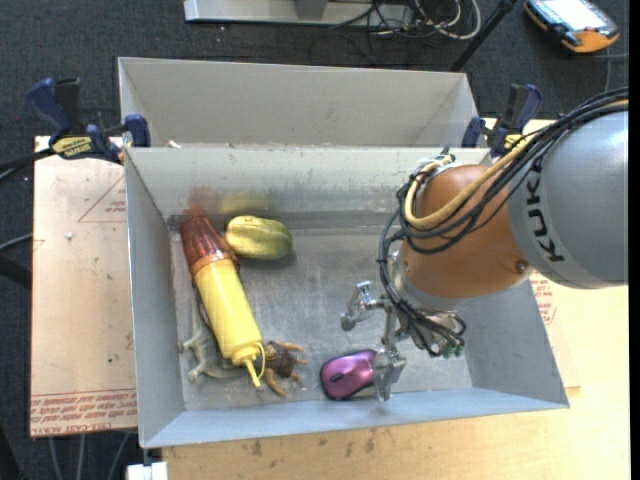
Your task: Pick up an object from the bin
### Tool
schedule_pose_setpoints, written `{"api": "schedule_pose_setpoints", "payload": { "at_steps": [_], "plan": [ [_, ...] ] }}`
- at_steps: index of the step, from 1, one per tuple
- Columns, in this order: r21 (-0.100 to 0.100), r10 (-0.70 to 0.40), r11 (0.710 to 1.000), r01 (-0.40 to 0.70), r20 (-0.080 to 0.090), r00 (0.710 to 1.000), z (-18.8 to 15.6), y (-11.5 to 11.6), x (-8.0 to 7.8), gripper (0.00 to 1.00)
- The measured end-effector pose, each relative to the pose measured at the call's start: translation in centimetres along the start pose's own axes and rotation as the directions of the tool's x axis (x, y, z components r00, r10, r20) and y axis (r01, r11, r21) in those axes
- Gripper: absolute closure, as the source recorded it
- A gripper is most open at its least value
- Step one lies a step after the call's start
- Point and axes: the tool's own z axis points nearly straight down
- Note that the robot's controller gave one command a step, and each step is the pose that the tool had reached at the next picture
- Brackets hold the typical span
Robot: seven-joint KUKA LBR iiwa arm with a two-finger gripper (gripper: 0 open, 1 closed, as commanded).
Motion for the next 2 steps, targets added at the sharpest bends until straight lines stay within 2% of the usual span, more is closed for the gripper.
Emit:
{"api": "schedule_pose_setpoints", "payload": {
  "at_steps": [1, 2],
  "plan": [
    [0.003, 0.002, 1.000, -0.002, 0.018, 1.000, 6.98, -0.96, -0.28, 0.00],
    [0.010, -0.098, 0.995, 0.098, 0.038, 0.994, 7.47, -0.86, -0.55, 1.00]
  ]
}}
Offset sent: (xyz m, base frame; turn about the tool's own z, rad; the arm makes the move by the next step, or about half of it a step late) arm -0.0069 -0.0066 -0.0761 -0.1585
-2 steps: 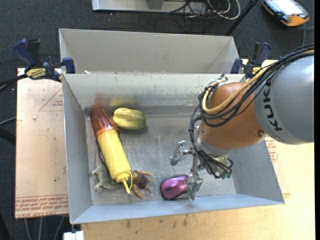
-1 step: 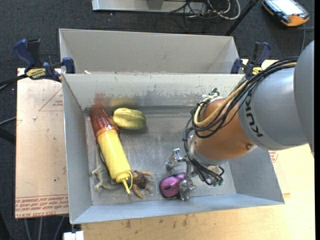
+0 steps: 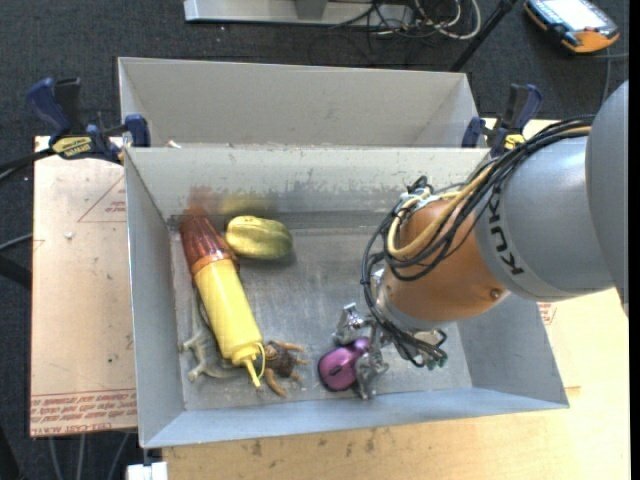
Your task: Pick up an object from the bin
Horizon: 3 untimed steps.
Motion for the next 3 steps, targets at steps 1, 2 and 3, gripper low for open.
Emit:
{"api": "schedule_pose_setpoints", "payload": {
  "at_steps": [1, 2, 3],
  "plan": [
    [0.000, -0.013, 1.000, 0.013, 0.000, 1.000, -0.12, 0.05, 0.07, 1.00],
    [-0.001, -0.018, 1.000, 0.018, -0.005, 1.000, -0.25, 0.02, -0.02, 1.00],
    [-0.004, -0.014, 1.000, 0.014, -0.012, 1.000, -0.61, 0.05, -0.11, 1.00]
  ]
}}
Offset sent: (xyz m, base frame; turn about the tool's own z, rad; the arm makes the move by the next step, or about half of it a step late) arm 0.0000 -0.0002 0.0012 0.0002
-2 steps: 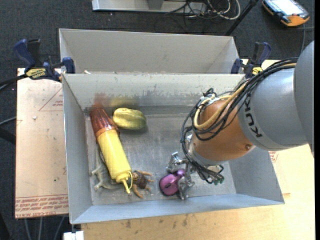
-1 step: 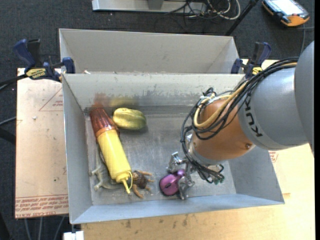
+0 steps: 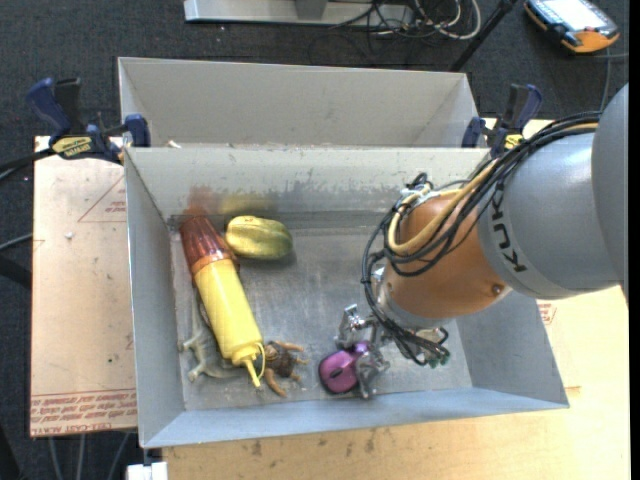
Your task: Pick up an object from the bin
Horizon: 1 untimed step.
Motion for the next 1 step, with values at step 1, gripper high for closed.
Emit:
{"api": "schedule_pose_setpoints", "payload": {
  "at_steps": [1],
  "plan": [
    [-0.004, 0.000, 1.000, 0.000, -0.017, 1.000, -0.48, 0.08, 0.21, 1.00]
  ]
}}
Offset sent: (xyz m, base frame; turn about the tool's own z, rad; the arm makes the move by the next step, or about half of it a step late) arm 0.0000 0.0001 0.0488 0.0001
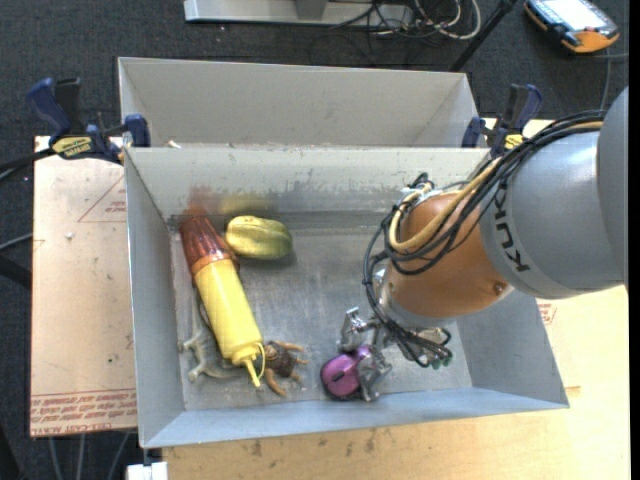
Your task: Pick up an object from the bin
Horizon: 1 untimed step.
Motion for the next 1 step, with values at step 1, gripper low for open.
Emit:
{"api": "schedule_pose_setpoints", "payload": {
  "at_steps": [1],
  "plan": [
    [-0.003, 0.000, 1.000, 0.000, -0.010, 1.000, -0.85, 0.07, 0.15, 1.00]
  ]
}}
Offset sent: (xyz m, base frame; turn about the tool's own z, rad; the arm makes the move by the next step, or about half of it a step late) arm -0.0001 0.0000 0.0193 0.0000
